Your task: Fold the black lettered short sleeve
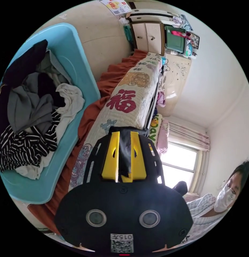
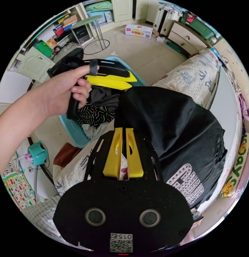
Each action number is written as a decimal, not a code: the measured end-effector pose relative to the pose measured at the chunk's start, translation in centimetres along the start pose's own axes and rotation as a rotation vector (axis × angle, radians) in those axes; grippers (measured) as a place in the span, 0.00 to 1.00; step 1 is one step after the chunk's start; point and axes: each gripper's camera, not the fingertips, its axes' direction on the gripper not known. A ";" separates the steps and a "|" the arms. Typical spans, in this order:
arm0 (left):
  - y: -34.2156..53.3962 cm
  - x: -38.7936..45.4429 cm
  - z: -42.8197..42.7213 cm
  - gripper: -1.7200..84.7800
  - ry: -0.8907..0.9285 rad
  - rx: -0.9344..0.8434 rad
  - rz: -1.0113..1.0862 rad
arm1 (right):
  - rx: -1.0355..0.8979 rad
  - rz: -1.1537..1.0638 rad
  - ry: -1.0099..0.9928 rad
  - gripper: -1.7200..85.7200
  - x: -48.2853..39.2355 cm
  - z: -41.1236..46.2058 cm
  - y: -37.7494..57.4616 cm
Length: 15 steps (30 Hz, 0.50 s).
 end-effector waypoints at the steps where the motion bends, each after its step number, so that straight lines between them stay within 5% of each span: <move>1: -0.7 0.2 0.3 0.06 -0.015 -0.012 -0.004 | 0.040 -0.030 -0.030 0.03 -0.6 -1.4 0.4; 10: -2.8 2.0 -3.0 0.02 -0.042 0.107 0.023 | -0.001 -0.281 0.065 0.05 -6.8 -0.4 2.0; 15: -0.6 0.5 -2.5 0.13 -0.153 0.001 -0.066 | -0.033 -0.307 0.071 0.07 -7.2 2.0 1.0</move>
